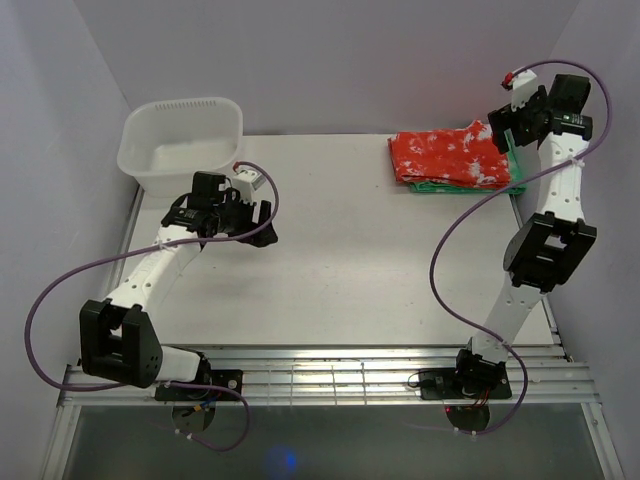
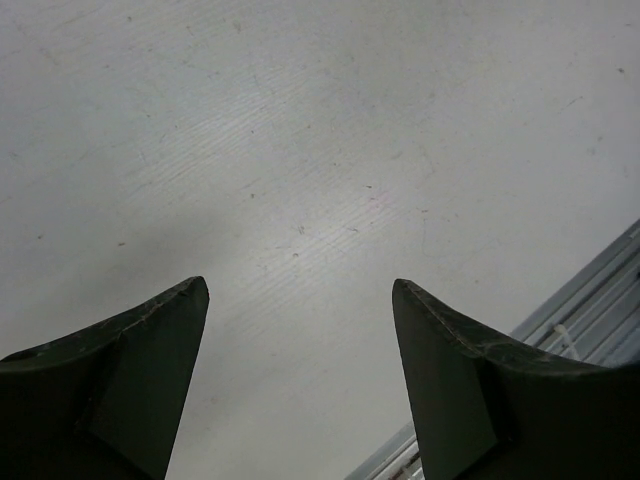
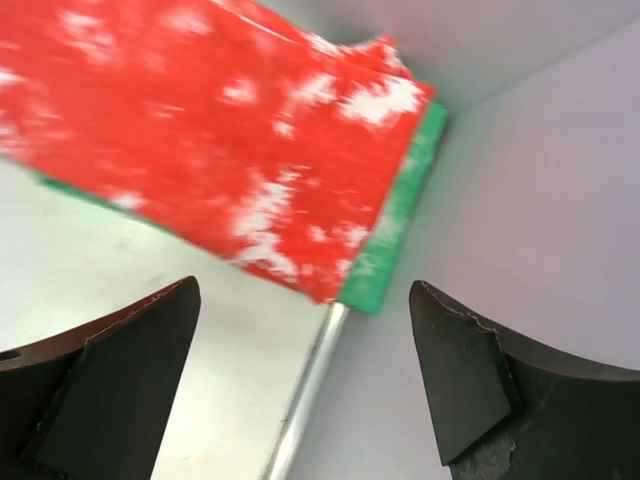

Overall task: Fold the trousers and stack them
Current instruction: Neatly place the folded trousers to the corner

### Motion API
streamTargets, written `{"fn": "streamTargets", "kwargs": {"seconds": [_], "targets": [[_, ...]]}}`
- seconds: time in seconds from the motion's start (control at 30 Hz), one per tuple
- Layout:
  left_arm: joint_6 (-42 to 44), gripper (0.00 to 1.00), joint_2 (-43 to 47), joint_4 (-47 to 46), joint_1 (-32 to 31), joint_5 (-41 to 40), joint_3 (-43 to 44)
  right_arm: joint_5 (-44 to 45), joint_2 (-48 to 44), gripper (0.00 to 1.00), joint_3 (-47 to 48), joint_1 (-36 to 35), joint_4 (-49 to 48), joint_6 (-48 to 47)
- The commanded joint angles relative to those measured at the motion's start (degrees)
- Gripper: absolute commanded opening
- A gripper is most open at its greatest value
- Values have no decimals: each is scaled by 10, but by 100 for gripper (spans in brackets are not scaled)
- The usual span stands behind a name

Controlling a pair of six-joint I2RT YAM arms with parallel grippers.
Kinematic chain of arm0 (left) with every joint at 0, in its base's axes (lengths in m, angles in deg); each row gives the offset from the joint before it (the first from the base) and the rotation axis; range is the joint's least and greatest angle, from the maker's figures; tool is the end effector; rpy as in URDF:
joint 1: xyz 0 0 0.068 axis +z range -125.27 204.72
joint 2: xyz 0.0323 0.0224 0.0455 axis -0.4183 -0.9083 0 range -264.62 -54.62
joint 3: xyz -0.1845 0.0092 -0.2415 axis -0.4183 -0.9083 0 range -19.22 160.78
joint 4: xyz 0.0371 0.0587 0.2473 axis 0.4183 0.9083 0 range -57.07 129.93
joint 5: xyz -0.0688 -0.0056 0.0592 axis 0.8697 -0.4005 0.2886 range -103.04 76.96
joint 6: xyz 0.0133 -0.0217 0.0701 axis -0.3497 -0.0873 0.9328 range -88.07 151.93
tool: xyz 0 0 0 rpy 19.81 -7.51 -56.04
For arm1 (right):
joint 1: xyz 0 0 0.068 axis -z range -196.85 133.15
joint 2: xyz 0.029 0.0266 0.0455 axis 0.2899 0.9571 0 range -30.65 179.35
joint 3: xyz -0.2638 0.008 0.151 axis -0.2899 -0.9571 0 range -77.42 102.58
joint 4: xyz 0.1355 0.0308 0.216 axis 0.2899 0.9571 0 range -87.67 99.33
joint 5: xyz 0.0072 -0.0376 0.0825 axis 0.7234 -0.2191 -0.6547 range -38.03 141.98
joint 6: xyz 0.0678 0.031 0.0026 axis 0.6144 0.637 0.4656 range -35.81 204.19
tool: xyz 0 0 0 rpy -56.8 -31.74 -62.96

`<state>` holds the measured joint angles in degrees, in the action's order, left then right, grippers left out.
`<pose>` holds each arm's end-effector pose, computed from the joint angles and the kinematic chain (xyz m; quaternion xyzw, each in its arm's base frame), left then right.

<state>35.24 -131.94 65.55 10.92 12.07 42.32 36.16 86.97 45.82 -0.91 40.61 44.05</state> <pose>0.2744 -0.0948 0.2972 0.2121 0.8908 -0.2341 0.3266 0.4888 -0.1220 0.3867 -0.2467 0.8359 -0.1169 0.4761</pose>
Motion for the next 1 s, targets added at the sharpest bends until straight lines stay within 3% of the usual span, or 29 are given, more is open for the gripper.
{"fn": "streamTargets", "kwargs": {"seconds": [0.0,0.17,0.2,0.27,0.3,0.37,0.67,0.77,0.97], "targets": [[-27,86,37,30,29,121,13,-135,-60,90,-20,-2,121,65],[-39,87,59,39,47,187,-1,-234,-119,96,-113,7,195,88],[-50,96,62,41,47,186,-3,-273,-131,98,-159,7,205,99],[-61,98,61,51,49,172,-2,-314,-192,96,-229,8,194,115],[-62,98,66,59,59,169,-7,-343,-214,90,-309,7,175,148],[-51,98,71,70,67,164,-19,-356,-290,90,-385,4,143,175],[2,98,141,91,81,57,-88,-194,-520,90,-670,-50,86,112],[7,98,143,93,82,46,-87,-162,-560,90,-716,-65,80,106],[6,98,131,104,82,36,-56,-150,-575,90,-699,-72,91,89]]}}
